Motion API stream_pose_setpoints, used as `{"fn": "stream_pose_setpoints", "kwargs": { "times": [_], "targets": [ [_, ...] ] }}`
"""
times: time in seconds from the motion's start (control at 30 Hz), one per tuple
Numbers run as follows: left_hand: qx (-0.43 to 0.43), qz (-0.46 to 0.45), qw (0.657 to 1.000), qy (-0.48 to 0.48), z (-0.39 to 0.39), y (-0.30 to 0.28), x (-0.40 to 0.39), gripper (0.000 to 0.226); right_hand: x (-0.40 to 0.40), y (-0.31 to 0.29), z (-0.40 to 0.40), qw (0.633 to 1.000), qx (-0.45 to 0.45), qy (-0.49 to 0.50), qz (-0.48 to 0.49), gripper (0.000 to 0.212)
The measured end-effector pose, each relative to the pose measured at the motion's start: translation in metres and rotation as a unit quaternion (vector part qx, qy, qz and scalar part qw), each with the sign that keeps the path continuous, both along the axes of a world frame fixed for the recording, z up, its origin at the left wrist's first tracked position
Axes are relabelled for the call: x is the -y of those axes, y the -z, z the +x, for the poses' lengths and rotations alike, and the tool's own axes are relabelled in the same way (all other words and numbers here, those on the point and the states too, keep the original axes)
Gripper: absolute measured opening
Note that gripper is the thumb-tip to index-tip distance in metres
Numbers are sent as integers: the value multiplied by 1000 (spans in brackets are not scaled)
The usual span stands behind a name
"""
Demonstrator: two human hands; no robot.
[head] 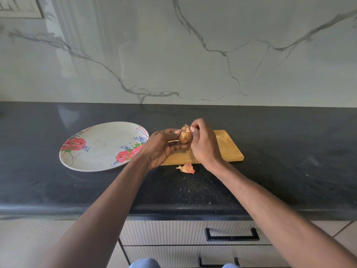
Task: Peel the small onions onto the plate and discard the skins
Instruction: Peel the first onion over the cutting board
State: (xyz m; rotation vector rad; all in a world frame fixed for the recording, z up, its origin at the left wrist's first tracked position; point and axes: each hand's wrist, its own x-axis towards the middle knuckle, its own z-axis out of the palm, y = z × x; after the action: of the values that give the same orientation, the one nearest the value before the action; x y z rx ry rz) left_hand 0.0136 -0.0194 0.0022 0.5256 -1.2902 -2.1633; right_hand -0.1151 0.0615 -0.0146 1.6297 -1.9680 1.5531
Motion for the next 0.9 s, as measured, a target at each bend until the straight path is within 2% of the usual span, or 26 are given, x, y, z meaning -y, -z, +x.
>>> {"fn": "stream_pose_setpoints", "kwargs": {
  "times": [0.13,0.37,0.47,0.57,0.67,0.73,0.9],
  "targets": [
    [-19,17,1000,-13,1,-1,2,18,1,1,-5,999,43,9,4,13],
    [-36,32,999,-19,5,-1,4,20,1,0,-9,999,40,15,-1,6],
    [-36,22,999,-32,4,-1,4,20,0,-2,-8,1000,26,3,-6,22],
    [-41,28,998,-48,4,0,5,19,-3,-4,-6,998,7,-48,-39,28],
    [-39,37,997,-57,5,1,7,19,-4,-4,-5,996,0,-83,-31,37],
    [-37,38,997,-60,4,2,9,18,-3,-2,-5,996,-19,-79,-34,34],
    [-41,33,997,-47,4,3,8,19,-1,-2,-6,996,-39,-57,-60,10]
  ]
}}
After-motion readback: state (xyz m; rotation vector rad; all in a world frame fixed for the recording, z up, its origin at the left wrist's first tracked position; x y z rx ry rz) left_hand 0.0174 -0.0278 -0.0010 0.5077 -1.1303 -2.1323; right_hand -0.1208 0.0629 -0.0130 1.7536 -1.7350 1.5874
